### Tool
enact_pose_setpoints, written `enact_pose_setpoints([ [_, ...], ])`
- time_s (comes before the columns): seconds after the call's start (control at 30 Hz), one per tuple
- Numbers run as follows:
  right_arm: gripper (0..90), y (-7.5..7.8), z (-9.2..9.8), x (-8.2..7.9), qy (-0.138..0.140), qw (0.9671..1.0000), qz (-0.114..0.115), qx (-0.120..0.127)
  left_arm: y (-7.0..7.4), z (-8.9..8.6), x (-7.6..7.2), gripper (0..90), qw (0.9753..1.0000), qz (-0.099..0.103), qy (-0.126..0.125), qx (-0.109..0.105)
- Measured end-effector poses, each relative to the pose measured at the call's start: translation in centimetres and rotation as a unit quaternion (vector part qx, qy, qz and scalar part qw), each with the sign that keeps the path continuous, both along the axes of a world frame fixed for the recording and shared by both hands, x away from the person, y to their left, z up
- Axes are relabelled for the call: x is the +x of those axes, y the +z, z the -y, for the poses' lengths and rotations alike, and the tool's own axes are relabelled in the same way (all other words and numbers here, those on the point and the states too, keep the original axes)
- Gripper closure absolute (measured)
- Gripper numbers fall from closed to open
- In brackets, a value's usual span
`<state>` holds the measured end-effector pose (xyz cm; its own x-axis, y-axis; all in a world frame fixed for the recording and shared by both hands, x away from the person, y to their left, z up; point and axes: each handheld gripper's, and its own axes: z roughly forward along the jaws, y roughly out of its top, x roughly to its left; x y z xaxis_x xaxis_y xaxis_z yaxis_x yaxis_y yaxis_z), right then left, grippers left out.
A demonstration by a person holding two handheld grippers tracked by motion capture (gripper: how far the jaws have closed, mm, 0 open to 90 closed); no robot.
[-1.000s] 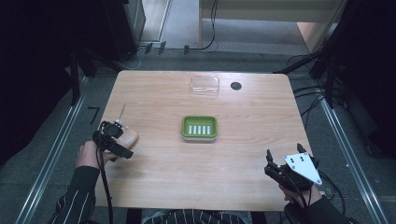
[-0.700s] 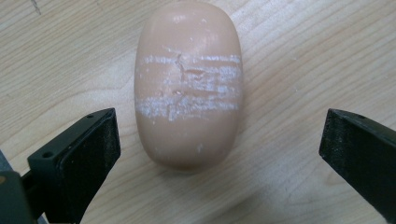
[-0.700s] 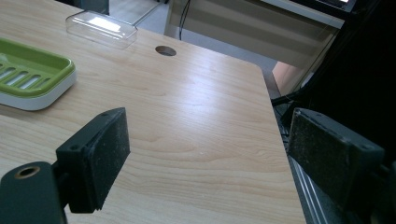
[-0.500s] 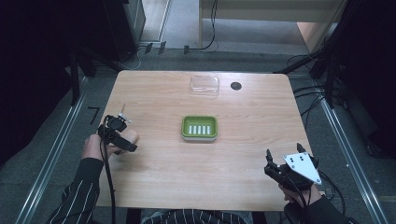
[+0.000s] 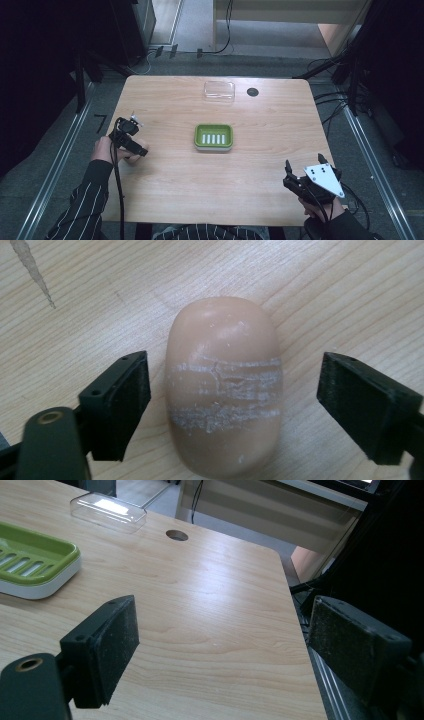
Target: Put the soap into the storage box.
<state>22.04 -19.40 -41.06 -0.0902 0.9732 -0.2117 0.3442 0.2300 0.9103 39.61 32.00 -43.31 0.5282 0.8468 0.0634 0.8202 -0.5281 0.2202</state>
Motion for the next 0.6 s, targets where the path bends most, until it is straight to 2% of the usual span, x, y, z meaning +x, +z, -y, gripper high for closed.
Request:
enact_pose_setpoints([
  [0.17,13.6,-0.02,0.03,0.02,-0.001,1.0,-0.002,0.002,-0.22,-0.03,0.11,24.9,1.0,-0.006,-0.001,-0.003],
  [0.33,13.6,0.02,0.03,-0.08,-0.001,1.0,0.001,0.003,-0.68,-0.08,0.01,31.9,0.9999,-0.008,0.0,0.013],
  [0.6,13.6,-0.03,0.02,0.09,0.0,1.0,-0.001,0.0,-1.01,-0.11,0.09,32.8,0.9998,-0.014,0.005,0.01],
])
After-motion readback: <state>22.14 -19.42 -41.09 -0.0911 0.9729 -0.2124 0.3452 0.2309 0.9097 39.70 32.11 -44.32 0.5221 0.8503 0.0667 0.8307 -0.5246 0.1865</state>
